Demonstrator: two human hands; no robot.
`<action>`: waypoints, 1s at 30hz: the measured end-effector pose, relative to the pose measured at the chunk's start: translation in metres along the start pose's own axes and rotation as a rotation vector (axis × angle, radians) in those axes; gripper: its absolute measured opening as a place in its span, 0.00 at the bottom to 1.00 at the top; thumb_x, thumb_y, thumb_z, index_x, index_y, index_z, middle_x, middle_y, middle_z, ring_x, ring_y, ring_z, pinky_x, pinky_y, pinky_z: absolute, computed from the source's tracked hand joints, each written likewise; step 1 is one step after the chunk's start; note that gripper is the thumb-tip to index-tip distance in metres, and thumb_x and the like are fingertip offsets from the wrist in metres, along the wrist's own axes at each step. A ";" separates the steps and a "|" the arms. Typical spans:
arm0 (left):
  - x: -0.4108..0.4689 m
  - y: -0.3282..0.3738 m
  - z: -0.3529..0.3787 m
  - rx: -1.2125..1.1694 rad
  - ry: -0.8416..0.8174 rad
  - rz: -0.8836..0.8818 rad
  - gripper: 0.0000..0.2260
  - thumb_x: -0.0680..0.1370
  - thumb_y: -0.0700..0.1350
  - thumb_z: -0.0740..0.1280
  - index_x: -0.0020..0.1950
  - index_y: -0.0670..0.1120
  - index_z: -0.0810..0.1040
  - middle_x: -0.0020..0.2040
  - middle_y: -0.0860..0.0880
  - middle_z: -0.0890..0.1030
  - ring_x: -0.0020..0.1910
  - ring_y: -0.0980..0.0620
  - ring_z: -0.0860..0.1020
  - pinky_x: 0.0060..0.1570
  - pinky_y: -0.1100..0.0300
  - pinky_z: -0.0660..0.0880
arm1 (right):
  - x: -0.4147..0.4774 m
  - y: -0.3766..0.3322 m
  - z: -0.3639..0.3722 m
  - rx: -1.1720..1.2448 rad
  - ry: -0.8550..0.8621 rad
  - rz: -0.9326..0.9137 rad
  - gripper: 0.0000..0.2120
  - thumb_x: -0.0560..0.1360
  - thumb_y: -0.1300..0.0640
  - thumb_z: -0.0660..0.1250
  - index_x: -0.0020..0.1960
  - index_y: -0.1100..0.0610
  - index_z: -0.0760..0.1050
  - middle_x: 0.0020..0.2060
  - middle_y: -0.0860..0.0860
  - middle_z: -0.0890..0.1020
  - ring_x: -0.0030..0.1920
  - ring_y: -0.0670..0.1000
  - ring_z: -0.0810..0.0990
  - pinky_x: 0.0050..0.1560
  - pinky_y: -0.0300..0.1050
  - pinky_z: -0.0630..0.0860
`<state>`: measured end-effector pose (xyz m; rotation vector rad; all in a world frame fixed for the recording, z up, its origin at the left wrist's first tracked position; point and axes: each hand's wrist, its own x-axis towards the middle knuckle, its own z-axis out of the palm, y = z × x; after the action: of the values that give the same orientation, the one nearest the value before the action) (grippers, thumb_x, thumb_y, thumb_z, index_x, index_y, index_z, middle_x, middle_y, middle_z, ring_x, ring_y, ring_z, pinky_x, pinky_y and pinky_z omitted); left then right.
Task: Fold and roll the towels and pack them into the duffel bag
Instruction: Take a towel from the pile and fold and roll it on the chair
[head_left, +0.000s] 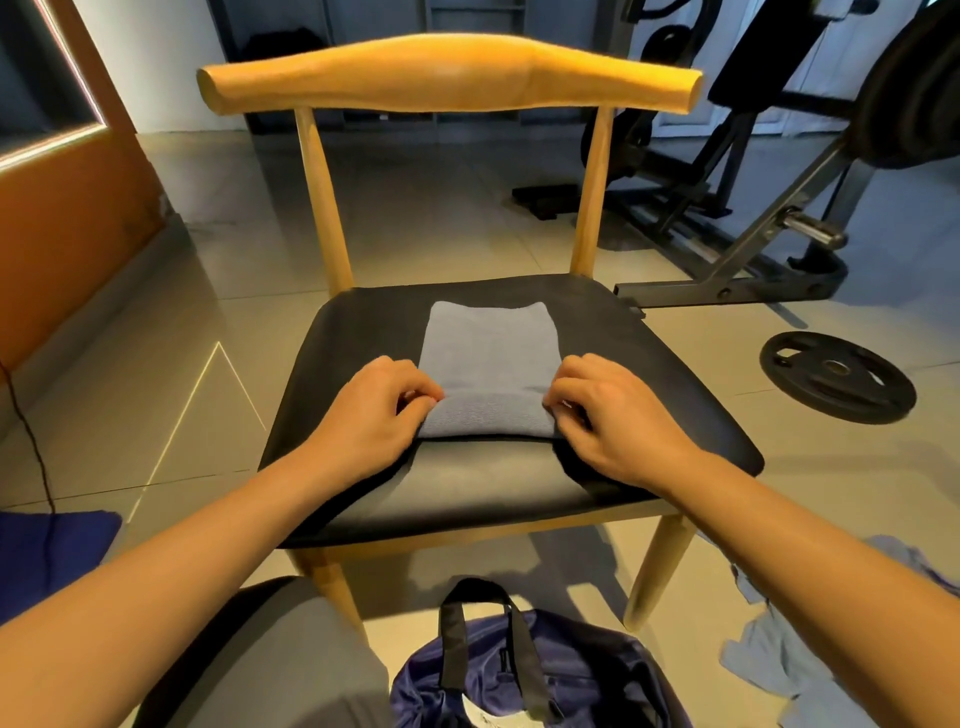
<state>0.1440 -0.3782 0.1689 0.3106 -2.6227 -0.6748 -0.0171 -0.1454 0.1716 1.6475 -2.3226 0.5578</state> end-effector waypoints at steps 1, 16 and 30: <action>-0.005 -0.004 0.001 0.013 0.010 0.064 0.08 0.81 0.49 0.67 0.55 0.52 0.84 0.46 0.61 0.79 0.49 0.59 0.75 0.49 0.62 0.73 | -0.001 0.001 0.001 0.001 -0.008 0.004 0.09 0.79 0.48 0.67 0.51 0.53 0.82 0.47 0.46 0.79 0.46 0.49 0.74 0.47 0.49 0.75; 0.022 -0.003 -0.011 -0.045 -0.325 -0.219 0.24 0.81 0.60 0.63 0.33 0.44 0.73 0.33 0.46 0.72 0.34 0.51 0.71 0.41 0.51 0.69 | 0.016 0.013 -0.018 0.445 -0.397 0.311 0.15 0.82 0.51 0.65 0.41 0.59 0.76 0.37 0.60 0.76 0.36 0.50 0.71 0.41 0.49 0.69; 0.003 -0.018 -0.001 0.203 0.002 0.240 0.19 0.76 0.66 0.68 0.58 0.55 0.83 0.52 0.59 0.79 0.51 0.58 0.74 0.51 0.59 0.72 | 0.005 0.019 0.002 0.032 -0.089 0.061 0.20 0.77 0.35 0.65 0.60 0.48 0.77 0.51 0.42 0.76 0.50 0.44 0.75 0.47 0.40 0.73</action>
<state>0.1432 -0.3951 0.1616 0.0523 -2.6717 -0.3302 -0.0366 -0.1453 0.1689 1.6528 -2.4467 0.5467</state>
